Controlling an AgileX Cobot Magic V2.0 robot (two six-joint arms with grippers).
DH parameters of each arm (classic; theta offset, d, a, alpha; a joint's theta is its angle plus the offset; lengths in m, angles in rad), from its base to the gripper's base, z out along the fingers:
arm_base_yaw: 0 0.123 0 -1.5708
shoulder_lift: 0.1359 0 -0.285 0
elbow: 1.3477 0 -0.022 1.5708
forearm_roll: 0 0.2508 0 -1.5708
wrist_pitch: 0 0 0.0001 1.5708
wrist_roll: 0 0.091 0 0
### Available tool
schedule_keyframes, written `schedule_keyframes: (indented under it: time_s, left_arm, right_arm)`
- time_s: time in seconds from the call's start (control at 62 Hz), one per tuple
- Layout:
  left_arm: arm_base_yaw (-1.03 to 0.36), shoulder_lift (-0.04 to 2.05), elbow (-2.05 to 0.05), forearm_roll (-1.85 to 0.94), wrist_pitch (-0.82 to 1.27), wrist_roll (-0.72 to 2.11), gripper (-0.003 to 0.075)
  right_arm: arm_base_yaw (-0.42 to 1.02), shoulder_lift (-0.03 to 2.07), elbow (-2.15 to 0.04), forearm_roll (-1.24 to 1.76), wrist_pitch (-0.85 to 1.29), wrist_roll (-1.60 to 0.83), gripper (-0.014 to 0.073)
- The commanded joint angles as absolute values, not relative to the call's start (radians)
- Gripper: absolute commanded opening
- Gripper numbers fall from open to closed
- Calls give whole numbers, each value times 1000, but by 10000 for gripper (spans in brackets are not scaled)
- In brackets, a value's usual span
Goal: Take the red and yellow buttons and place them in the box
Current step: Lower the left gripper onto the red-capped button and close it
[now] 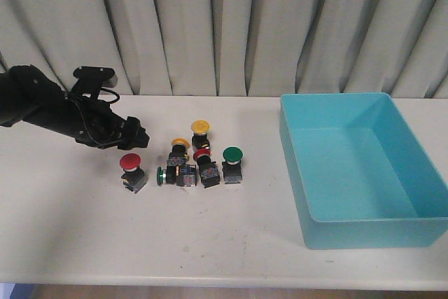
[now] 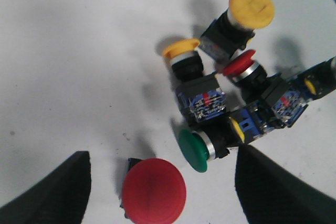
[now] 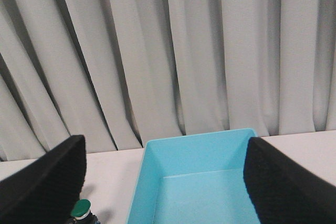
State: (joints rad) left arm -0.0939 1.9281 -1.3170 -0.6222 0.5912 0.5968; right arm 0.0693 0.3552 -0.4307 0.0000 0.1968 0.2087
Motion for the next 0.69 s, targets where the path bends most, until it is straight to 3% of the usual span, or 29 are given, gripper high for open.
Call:
schedule_keyframes:
  time_s: [0.0,0.468,0.677]
  left_arm:
    - [-113,1914,-1351,-657,547,602,541]
    - [-129,2008,-1349,-657,522,619,533]
    - [-129,2008,-1349,-646,541,619,456]
  right_arm:
    - [71,369,-465,-5,128,207,594]
    - [71,369,-465,27,128,207,594]
    - [71,369,-465,25,135,202,594]
